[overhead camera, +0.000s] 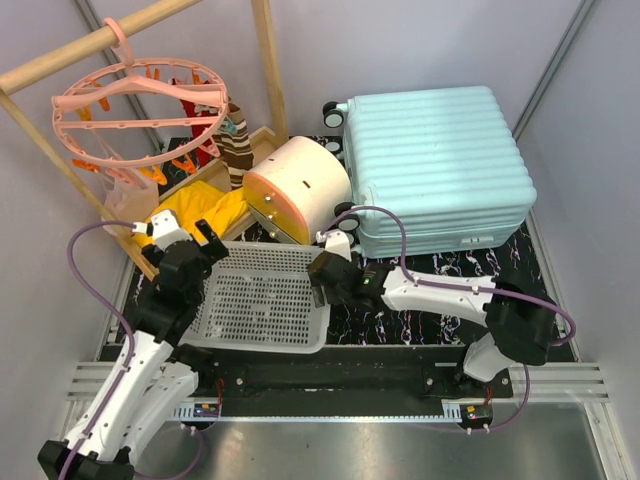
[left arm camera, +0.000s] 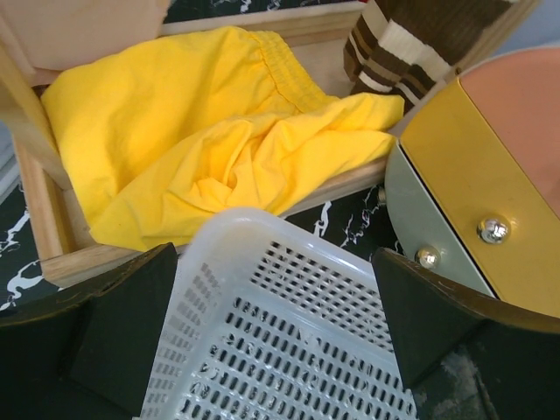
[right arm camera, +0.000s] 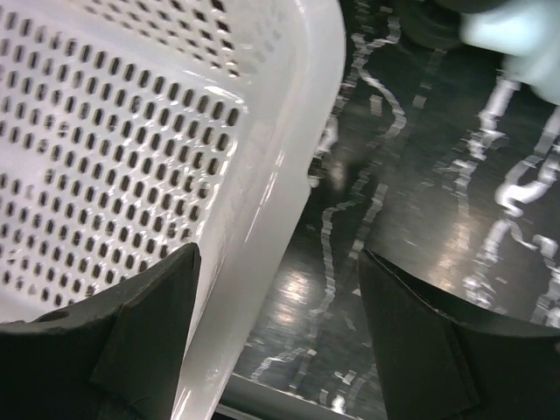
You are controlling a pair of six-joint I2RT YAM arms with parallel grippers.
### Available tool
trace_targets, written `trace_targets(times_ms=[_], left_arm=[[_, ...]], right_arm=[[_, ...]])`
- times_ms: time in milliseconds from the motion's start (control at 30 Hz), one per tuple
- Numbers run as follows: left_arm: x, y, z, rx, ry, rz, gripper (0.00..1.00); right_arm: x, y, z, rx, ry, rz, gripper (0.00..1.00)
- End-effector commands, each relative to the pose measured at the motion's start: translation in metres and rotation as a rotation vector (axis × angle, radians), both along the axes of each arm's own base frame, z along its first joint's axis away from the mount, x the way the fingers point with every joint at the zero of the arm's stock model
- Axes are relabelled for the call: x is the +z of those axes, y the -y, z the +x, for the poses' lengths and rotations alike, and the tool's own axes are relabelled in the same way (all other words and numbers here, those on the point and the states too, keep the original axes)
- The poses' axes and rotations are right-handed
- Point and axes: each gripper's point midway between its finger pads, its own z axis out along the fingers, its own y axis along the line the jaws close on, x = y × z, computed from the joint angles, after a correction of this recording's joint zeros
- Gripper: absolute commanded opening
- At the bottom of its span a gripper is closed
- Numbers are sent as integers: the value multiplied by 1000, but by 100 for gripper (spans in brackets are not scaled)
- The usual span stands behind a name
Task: Open, take out, and arrange the luggage
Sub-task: Adjust the bin at the center of the board.
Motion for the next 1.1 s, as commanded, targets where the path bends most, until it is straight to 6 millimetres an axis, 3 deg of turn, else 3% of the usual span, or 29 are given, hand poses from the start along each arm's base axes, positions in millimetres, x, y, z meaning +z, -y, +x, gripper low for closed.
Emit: trace_targets(times_ms=[0, 233, 400, 533, 733, 967, 1067], left_arm=[[16, -20, -1, 112, 81, -14, 99], [2, -22, 5, 128, 69, -31, 99], [-26, -14, 19, 82, 32, -66, 99], [-49, -15, 34, 37, -10, -143, 99], [-53, -34, 28, 140, 42, -167, 99], [-70, -78, -1, 361, 121, -232, 99], [-66, -97, -9, 408, 190, -250, 99]], right_arm=[[9, 50, 8, -93, 66, -135, 77], [23, 81, 2, -146, 70, -91, 76], [18, 108, 1, -194, 58, -105, 75], [25, 114, 1, -204, 67, -76, 75], [23, 110, 0, -189, 54, -77, 76], [26, 100, 1, -158, 48, -54, 77], [28, 97, 1, -142, 50, -45, 77]])
